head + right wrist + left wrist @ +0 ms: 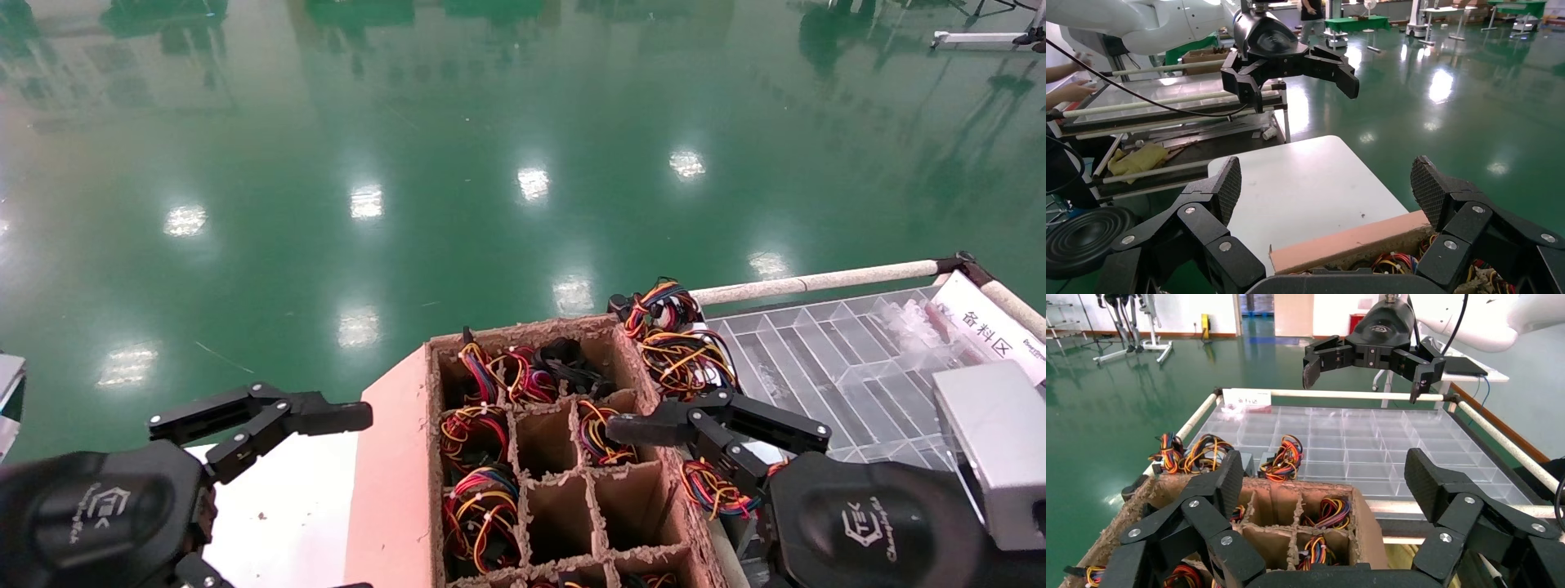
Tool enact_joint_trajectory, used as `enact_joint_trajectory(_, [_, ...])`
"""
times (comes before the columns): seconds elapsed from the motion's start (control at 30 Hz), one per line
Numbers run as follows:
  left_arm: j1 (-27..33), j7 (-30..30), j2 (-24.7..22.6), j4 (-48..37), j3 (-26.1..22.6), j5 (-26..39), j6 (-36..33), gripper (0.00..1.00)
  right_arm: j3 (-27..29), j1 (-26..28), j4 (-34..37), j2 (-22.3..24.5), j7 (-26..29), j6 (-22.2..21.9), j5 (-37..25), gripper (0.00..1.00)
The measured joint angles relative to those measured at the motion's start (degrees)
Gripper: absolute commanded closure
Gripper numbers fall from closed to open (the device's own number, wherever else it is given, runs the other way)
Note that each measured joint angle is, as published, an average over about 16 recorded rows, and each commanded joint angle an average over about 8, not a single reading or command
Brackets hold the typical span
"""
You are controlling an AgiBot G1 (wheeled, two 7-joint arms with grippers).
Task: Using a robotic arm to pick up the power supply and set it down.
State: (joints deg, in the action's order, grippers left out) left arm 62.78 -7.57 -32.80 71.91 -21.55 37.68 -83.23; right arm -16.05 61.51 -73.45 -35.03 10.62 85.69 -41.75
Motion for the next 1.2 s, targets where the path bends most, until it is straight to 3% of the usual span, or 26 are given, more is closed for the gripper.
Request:
enact_joint_trajectory(0.77, [0.0,0.0,0.0,0.0,0.0,0.0,0.0,1.0,-0.57,-0.37,0.47,-0.19,0.01,-0.66,-1.27,0.0])
enact_joint_trajectory(1.2, [0.0,0.0,0.0,-0.01,-0.01,0.0,0.0,1.0,-6.35,1.51,2.87,-3.05,0.7,-2.61,-12.86,0.0])
